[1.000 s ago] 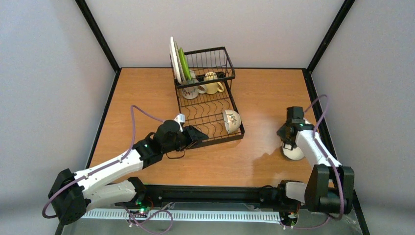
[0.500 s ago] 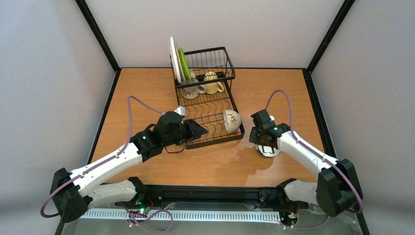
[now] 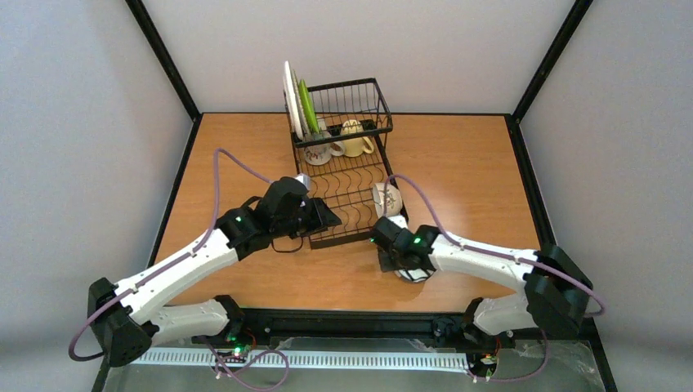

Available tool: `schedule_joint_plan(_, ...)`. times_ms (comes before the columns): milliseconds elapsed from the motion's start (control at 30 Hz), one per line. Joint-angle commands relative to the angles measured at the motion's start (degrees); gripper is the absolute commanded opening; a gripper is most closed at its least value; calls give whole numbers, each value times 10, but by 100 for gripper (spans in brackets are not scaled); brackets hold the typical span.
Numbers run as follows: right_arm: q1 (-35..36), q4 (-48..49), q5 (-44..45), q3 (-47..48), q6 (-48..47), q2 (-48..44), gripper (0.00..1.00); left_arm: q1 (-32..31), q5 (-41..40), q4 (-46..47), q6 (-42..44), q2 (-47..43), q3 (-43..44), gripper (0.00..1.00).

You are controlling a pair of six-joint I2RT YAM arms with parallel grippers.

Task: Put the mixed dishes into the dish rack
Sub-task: Move the bowl to the center of the board.

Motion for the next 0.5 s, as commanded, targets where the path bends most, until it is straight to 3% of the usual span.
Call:
schedule_joint_plan(0,65,2,40,30,14,40,2,9,10,-69,36,-8,31,97)
schedule_joint_plan(200,130,17,80,58,-9,106,2,15,7,-102,31,-42,24,97)
schedule_joint_plan(467,141,51,86,67,-68,102,2,22,0,-135,23,-81,11,97)
